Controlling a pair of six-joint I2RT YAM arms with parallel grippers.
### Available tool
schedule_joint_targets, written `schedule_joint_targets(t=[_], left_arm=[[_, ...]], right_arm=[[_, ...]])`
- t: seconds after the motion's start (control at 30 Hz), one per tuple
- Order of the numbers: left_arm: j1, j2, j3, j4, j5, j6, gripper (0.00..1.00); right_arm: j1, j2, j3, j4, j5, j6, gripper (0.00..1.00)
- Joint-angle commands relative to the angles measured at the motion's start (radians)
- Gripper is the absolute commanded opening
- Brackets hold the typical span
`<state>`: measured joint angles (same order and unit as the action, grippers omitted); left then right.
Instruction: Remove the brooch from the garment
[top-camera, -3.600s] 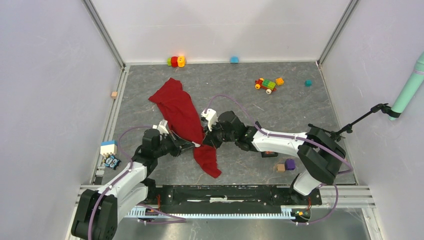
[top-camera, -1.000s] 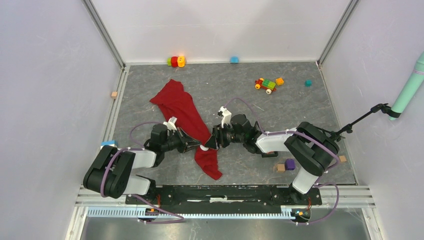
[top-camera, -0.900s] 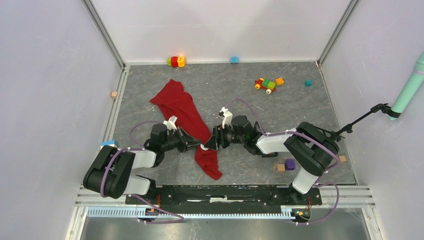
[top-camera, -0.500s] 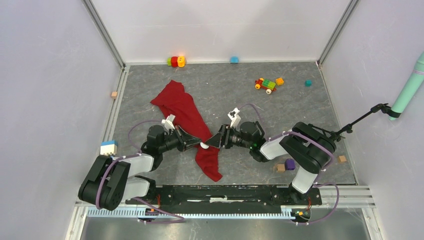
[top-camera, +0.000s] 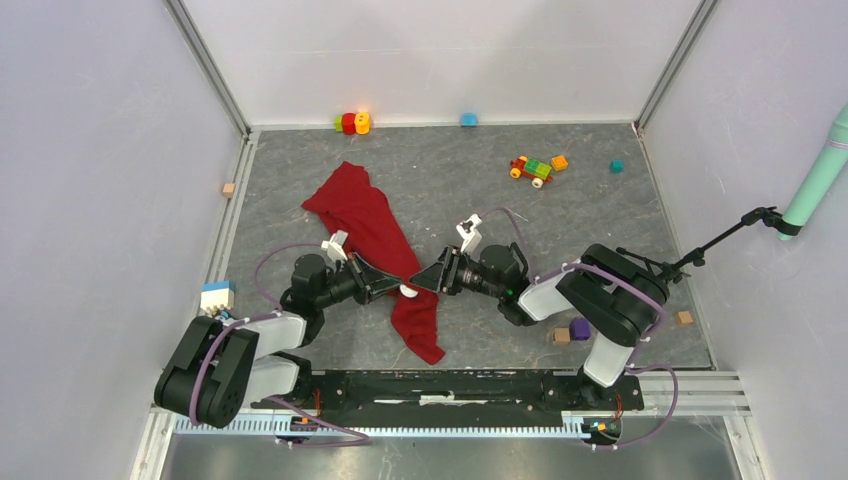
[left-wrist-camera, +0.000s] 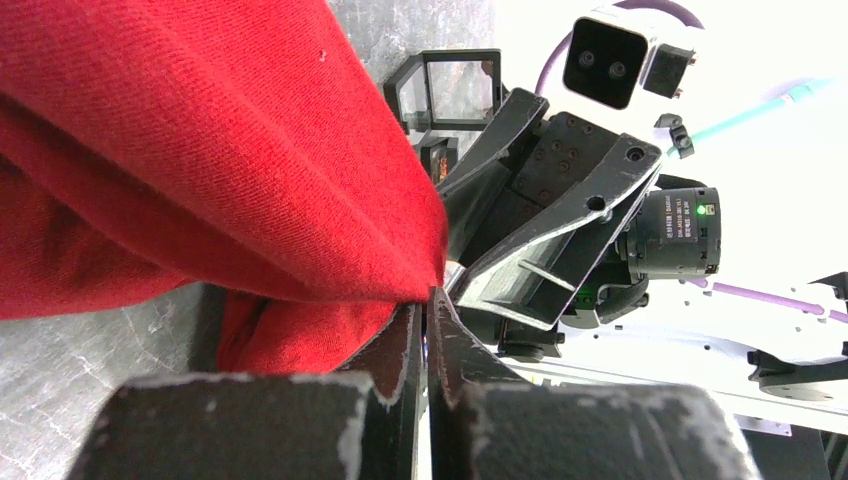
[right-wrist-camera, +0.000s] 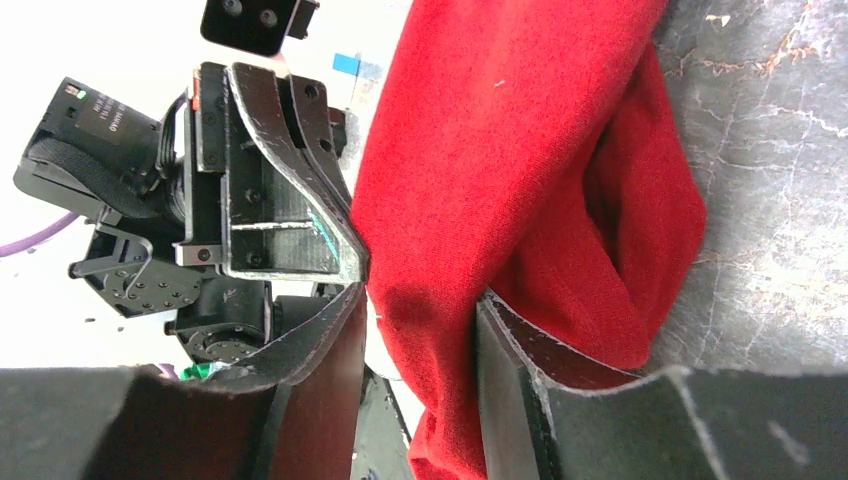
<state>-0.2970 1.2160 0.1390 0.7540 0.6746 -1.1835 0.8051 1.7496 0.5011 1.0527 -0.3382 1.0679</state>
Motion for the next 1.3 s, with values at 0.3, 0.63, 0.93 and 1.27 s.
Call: schedule_joint_targets(t=[0.3,0.63,0.93,1.27], left_arm=[[-0.002,-0.048,-0.04,0.172,-0.032,-0.114,0.02],[-0.002,-0.076,-0.067,0.177,-0.053,-0.129,0.02],[-0.004,-0.109,-0.091,0.161,-0.106,-0.159,0.02],[-0.004,-0.124,-0.087,0.114,-0.097,-0.138,0.02]], right_arm=[[0.038,0.009,0.025,-0.029,0.036,-0.034,0.57],[0.054,0.031,0.042,0.001,0.031,-0.013,0.41],[0.064,0.012,0.023,0.009,0.03,-0.029,0.28],[0.065,-0.014,0.032,-0.025,0.021,-0.052,0.32]])
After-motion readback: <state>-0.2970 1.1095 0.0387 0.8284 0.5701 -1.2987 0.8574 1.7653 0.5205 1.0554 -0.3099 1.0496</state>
